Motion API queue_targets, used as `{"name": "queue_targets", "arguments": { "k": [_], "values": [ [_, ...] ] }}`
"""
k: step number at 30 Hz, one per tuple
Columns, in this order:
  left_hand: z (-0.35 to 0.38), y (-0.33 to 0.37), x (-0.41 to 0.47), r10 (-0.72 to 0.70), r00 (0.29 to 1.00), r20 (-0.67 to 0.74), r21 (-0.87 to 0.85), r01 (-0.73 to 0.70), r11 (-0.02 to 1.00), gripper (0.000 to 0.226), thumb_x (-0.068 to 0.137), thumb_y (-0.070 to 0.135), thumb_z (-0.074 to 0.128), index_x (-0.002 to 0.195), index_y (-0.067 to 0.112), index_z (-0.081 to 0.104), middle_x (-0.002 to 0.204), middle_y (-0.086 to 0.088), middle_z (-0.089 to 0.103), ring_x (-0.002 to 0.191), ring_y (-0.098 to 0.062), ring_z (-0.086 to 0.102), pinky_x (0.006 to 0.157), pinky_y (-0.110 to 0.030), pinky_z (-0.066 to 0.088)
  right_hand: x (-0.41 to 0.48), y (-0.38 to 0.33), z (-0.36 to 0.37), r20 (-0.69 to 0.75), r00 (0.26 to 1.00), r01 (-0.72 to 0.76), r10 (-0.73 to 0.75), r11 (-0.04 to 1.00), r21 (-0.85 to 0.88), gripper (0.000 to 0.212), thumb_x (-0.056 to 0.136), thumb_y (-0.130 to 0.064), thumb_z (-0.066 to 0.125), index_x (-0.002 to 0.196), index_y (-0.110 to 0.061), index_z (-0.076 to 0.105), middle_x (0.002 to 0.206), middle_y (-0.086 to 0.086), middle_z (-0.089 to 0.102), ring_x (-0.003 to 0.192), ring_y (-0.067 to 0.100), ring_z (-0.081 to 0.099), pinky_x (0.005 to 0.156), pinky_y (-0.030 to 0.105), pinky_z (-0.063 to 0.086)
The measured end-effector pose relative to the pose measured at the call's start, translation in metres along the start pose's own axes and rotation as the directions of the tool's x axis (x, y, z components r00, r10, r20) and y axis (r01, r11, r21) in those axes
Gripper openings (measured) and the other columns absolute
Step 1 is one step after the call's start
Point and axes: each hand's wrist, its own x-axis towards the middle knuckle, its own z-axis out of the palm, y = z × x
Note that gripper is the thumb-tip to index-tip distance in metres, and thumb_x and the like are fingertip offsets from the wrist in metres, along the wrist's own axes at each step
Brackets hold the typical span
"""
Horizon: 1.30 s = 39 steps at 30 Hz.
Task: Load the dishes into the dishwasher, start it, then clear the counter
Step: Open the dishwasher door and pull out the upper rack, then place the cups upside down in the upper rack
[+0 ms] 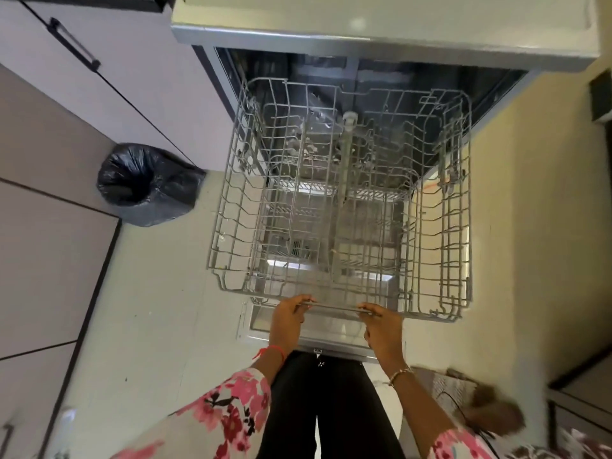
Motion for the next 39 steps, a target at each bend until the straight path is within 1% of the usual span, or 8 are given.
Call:
{"name": "queue_targets", "arguments": {
  "k": [7,19,23,26,28,33,35,39],
  "values": [
    [-0.007,0.0,-0.008,-0.003,1.0,0.001,0.057,0.003,0.998,0.024,0.089,-0.011,0.048,0.099,-0.002,0.069,0.085,-0.003,0.066,0.053,0.004,0.051,0.054,-0.012,0.039,-0.01,0.008,0.002,-0.019,1.0,-0.008,0.008,1.0,0.006,0.014,0.082,0.011,0.059,0.087,0.003,0.069,0.046,-0.007,0.058,0.029,0.001,0.033,0.032,0.012,0.026],
    [-0.01,-0.001,-0.02,-0.039,0.999,0.024,0.045,0.038,0.998,0.025,0.089,-0.012,0.048,0.091,0.002,0.069,0.093,-0.007,0.067,0.06,0.001,0.054,0.051,-0.011,0.036,-0.019,0.015,0.0,-0.005,1.0,-0.013,0.013,1.0,-0.011,0.015,0.081,0.011,0.062,0.089,0.001,0.07,0.062,0.002,0.066,0.03,0.0,0.043,0.034,0.009,0.032],
    [-0.017,0.008,-0.023,-0.051,0.994,0.093,0.144,0.037,0.989,0.017,0.091,-0.001,0.054,0.099,0.004,0.069,0.102,-0.017,0.068,0.07,-0.024,0.051,0.06,-0.027,0.041,-0.018,0.007,-0.005,0.018,0.999,-0.025,0.029,0.983,-0.182,0.017,0.084,0.011,0.059,0.096,0.006,0.069,0.062,0.003,0.062,0.027,0.002,0.039,0.032,0.011,0.031],
    [-0.029,0.029,-0.025,-0.056,0.978,0.199,0.405,-0.03,0.914,0.026,0.092,0.016,0.059,0.114,0.006,0.066,0.112,-0.011,0.067,0.096,-0.024,0.062,0.087,-0.031,0.047,-0.022,-0.007,-0.011,0.132,0.991,0.09,-0.035,0.895,-0.436,0.023,0.085,0.011,0.053,0.099,0.005,0.07,0.081,0.009,0.068,0.042,-0.005,0.052,0.041,0.003,0.035],
    [-0.043,0.05,-0.03,-0.041,0.978,0.205,0.491,-0.066,0.868,0.031,0.091,0.026,0.06,0.118,0.01,0.064,0.108,-0.01,0.068,0.099,-0.023,0.062,0.085,-0.026,0.045,-0.029,-0.026,-0.011,0.191,0.979,0.166,-0.068,0.806,-0.568,0.02,0.084,0.007,0.053,0.091,0.005,0.072,0.084,0.016,0.069,0.047,-0.004,0.053,0.045,0.005,0.036],
    [-0.095,0.095,-0.035,0.167,0.979,0.115,0.627,-0.202,0.752,0.043,0.094,0.034,0.055,0.132,0.014,0.051,0.135,-0.004,0.05,0.125,-0.02,0.046,0.1,-0.027,0.036,-0.049,-0.096,0.023,0.252,0.933,0.36,-0.256,0.644,-0.675,0.026,0.089,-0.005,0.051,0.069,0.005,0.064,0.07,0.018,0.06,0.064,0.028,0.056,0.067,0.038,0.048],
    [-0.122,0.109,-0.032,0.305,0.945,0.116,0.697,-0.296,0.653,0.049,0.095,0.036,0.051,0.137,0.012,0.045,0.141,-0.007,0.044,0.131,-0.02,0.039,0.106,-0.027,0.03,-0.056,-0.124,0.048,0.325,0.895,0.445,-0.304,0.586,-0.677,0.028,0.093,-0.013,0.051,0.08,0.007,0.066,0.074,0.019,0.06,0.067,0.029,0.055,0.072,0.042,0.048],
    [-0.188,0.122,-0.019,0.468,0.876,0.12,0.804,-0.362,0.471,0.062,0.096,0.046,0.042,0.146,0.011,0.029,0.154,-0.005,0.028,0.144,-0.02,0.02,0.117,-0.031,0.013,-0.072,-0.165,0.117,0.414,0.816,0.563,-0.404,0.391,-0.728,0.04,0.096,-0.028,0.05,0.125,0.0,0.054,0.128,0.017,0.055,0.118,0.03,0.051,0.1,0.035,0.038]
  ]
}}
